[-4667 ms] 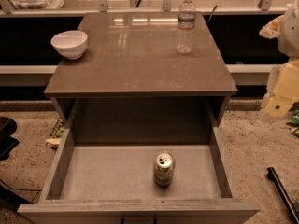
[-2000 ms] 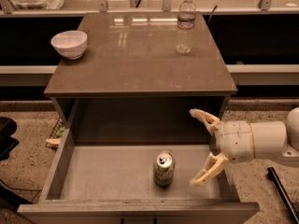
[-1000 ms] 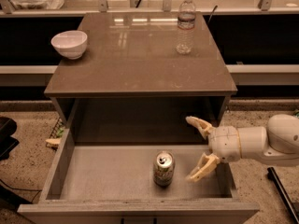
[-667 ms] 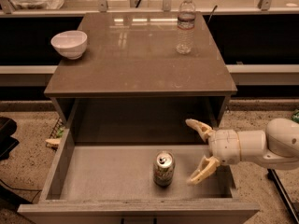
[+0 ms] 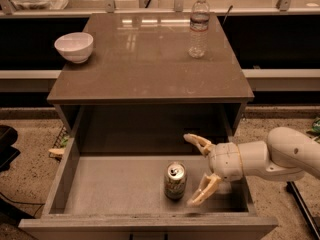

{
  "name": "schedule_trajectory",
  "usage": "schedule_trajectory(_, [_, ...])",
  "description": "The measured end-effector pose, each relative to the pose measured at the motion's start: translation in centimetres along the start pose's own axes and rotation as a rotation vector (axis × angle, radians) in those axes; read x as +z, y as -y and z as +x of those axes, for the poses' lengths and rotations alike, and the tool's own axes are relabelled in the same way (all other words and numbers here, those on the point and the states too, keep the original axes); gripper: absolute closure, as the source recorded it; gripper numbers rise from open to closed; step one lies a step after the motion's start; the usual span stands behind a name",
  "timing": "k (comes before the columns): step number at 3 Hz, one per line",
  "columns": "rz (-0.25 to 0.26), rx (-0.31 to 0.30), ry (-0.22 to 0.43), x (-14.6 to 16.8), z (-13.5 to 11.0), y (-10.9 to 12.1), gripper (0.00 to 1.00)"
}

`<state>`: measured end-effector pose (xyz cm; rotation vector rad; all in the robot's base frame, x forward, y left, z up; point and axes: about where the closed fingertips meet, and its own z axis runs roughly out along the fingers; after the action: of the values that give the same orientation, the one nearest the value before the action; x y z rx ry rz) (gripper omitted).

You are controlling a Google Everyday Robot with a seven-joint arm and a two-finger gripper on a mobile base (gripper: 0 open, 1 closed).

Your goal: Pick 7up can from top drawer and place on counter

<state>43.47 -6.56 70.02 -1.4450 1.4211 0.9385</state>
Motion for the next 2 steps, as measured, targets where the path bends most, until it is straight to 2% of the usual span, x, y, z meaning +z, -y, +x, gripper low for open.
schedule_trajectory(1, [-0.027, 0.017, -0.023, 1.7, 1.1, -0.3, 0.0])
schedule_trajectory(2, [-0.053, 0.039, -0.026, 3.1, 2.3, -0.6, 0.18])
